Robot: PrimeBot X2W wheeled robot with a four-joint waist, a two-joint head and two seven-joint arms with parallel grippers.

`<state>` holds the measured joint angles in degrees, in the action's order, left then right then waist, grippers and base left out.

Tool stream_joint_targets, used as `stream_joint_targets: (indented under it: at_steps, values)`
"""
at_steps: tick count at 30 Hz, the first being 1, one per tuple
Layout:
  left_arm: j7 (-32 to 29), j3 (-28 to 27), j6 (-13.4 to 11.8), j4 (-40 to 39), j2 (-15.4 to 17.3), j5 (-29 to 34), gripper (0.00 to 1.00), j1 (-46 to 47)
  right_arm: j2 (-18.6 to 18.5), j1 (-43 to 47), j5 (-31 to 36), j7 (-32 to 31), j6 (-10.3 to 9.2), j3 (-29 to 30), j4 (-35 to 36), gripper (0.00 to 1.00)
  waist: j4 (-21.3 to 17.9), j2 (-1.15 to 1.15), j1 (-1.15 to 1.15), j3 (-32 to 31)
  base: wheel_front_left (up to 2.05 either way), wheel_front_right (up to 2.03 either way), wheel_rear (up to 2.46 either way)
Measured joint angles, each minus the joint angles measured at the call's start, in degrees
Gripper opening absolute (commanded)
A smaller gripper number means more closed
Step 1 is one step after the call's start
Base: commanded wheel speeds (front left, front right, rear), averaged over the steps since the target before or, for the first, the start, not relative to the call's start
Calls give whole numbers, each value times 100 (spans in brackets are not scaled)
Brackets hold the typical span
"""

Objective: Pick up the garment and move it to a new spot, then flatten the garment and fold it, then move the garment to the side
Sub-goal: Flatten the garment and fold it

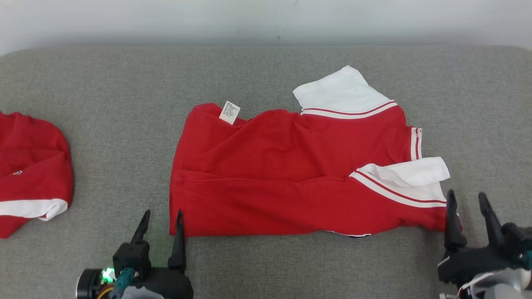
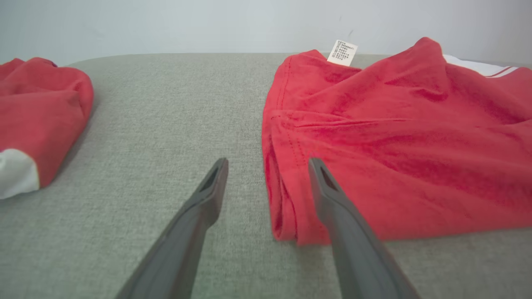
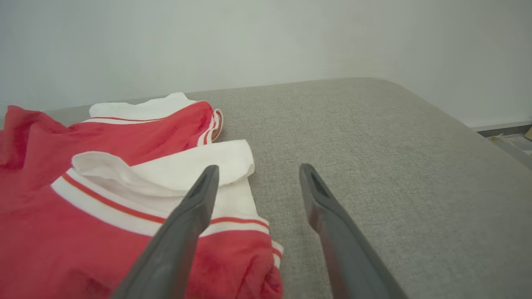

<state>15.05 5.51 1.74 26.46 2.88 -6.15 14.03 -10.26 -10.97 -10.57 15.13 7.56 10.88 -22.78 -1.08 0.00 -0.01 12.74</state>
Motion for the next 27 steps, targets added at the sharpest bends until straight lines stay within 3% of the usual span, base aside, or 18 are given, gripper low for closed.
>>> stream_joint_targets:
  at_steps: [6,17,18,19,20,21,22,27]
  values:
    - [0,36,-74,-92,-1,-93,100,-322,126,399,-44,-1,0,93,-41,100,-56,0,0,-113,0,0,0]
    - [0,94,-68,-102,1,-91,100,-326,188,329,-136,0,0,-30,-339,98,-4,-1,0,-178,0,0,0]
    - [0,96,-68,-105,1,-92,100,-330,187,327,-137,0,0,-48,-399,70,4,0,0,-186,0,0,0]
    - [0,96,-68,-105,1,-92,100,-330,187,327,-137,0,0,-48,-399,70,4,0,0,-186,0,0,0]
    - [0,101,-68,-108,1,-93,100,-338,188,328,-146,-1,0,-64,-452,50,13,0,0,-192,0,0,0]
    - [0,105,-68,-108,1,-94,100,-355,179,327,-152,0,0,-81,-544,23,28,0,0,-198,0,0,0]
    - [0,110,-68,-108,1,-94,100,-358,175,322,-154,0,0,-82,-591,12,36,0,0,-197,0,0,0]
    - [0,123,-65,-104,1,-100,100,-360,153,289,-164,-1,0,-75,-793,0,69,0,0,-180,0,0,0]
